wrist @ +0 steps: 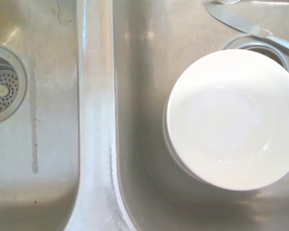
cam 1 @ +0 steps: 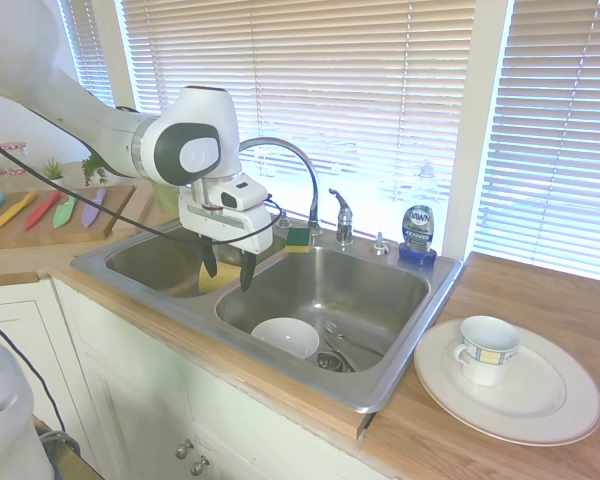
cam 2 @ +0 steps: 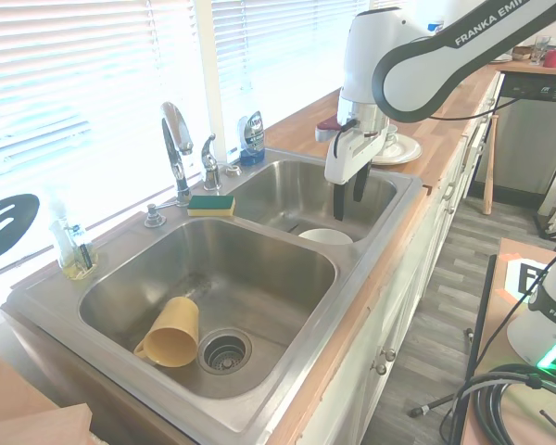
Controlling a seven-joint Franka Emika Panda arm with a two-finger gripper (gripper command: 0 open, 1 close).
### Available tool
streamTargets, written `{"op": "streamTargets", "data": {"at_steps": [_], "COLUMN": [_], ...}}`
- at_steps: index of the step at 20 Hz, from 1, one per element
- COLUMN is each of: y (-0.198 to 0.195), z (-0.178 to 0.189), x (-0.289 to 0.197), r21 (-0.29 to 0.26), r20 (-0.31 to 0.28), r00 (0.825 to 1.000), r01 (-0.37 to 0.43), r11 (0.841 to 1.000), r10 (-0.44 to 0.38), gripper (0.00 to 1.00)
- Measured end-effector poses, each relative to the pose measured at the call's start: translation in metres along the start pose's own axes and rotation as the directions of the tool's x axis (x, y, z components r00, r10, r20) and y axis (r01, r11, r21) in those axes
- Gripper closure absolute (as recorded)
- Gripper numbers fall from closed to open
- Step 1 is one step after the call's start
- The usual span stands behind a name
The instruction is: Turn off the faucet
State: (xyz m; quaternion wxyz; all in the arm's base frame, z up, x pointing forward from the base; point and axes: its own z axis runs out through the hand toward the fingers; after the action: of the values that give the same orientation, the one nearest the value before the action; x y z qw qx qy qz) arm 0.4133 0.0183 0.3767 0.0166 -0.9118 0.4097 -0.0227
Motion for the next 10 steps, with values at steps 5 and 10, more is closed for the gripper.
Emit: {"op": "streamTargets", "data": {"at_steps": [5,10], "y": [0.0001,-0.001], "z": [0.0031,0.0047], "x": [0.001,0.0026], "r21": [-0.012,-0.005], "r20": [-0.007,-0.012], "r00": [1.0,1.0], "r01": [0.012,0.011], "r11": [1.0,1.0], "r10": [-0.012,-0.011], "gripper": [1.0,1.0]}}
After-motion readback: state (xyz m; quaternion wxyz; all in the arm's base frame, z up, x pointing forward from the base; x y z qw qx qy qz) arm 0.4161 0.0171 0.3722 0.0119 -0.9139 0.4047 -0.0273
